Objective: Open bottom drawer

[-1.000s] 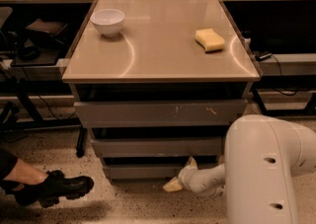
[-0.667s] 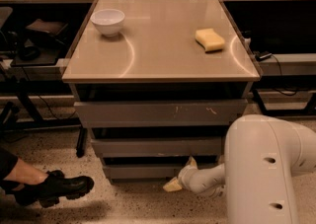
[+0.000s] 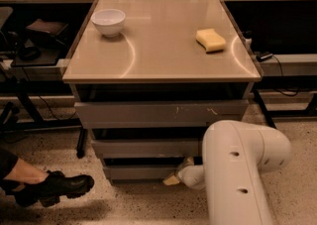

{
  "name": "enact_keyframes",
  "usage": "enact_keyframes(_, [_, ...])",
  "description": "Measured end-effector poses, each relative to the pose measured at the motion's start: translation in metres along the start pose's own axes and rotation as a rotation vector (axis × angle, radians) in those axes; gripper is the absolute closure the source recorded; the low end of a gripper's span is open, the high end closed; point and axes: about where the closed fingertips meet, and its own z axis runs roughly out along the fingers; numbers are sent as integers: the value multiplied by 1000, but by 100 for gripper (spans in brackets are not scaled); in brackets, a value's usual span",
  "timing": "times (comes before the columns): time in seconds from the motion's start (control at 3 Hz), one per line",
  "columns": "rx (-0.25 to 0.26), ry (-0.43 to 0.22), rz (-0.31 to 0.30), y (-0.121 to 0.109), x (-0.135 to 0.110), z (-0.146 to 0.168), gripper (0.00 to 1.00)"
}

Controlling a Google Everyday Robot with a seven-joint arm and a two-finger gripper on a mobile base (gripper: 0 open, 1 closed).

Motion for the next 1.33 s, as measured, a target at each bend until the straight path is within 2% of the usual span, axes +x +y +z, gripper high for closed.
enact_keyframes(0.33, [56, -41, 11, -30, -22, 20, 0])
enact_keyframes(1.33, [48, -39, 10, -25, -13, 31, 0])
